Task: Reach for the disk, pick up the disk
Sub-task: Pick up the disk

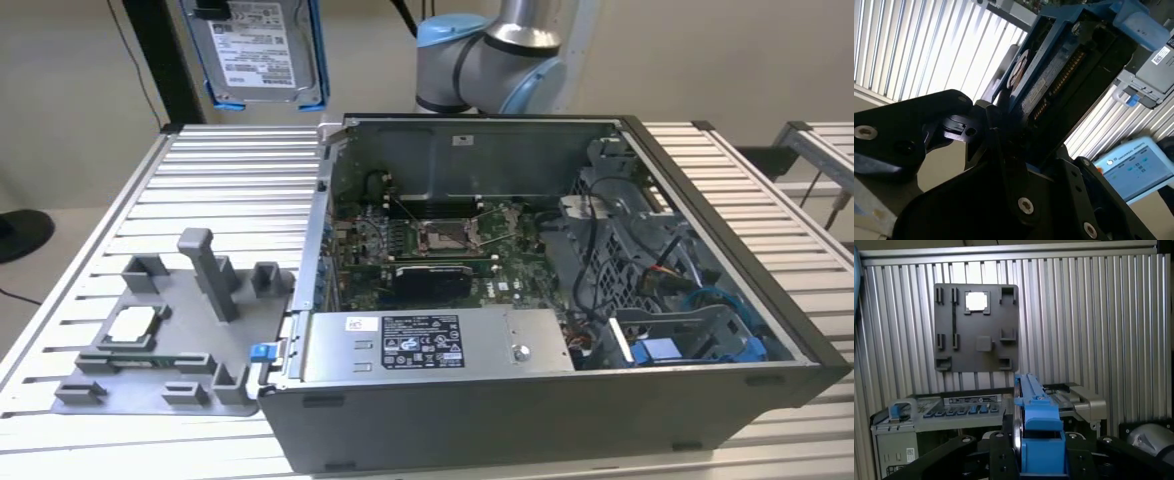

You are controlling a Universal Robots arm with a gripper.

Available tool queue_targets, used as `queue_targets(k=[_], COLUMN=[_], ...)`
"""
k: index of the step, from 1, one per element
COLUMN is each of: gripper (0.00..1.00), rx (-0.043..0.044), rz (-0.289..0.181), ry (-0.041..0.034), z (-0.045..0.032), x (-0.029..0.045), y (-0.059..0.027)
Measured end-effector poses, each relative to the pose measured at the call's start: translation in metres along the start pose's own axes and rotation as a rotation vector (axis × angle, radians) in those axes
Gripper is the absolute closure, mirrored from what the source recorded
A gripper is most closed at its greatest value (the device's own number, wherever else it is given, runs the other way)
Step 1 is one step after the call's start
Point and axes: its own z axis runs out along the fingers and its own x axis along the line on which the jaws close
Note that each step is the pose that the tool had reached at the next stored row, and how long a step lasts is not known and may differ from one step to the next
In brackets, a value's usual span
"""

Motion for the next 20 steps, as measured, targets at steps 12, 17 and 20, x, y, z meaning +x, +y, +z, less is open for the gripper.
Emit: queue_targets(k=[12,17,20], gripper=[1.0,1.0,1.0], rx=[-0.0001,-0.0001,-0.0002], rz=[-0.001,-0.002,-0.003], ry=[0.0,0.0,0.0], z=[0.0006,0.0009,0.001], x=[-0.0049,-0.0069,-0.0082], y=[-0.0545,-0.0772,-0.0909])
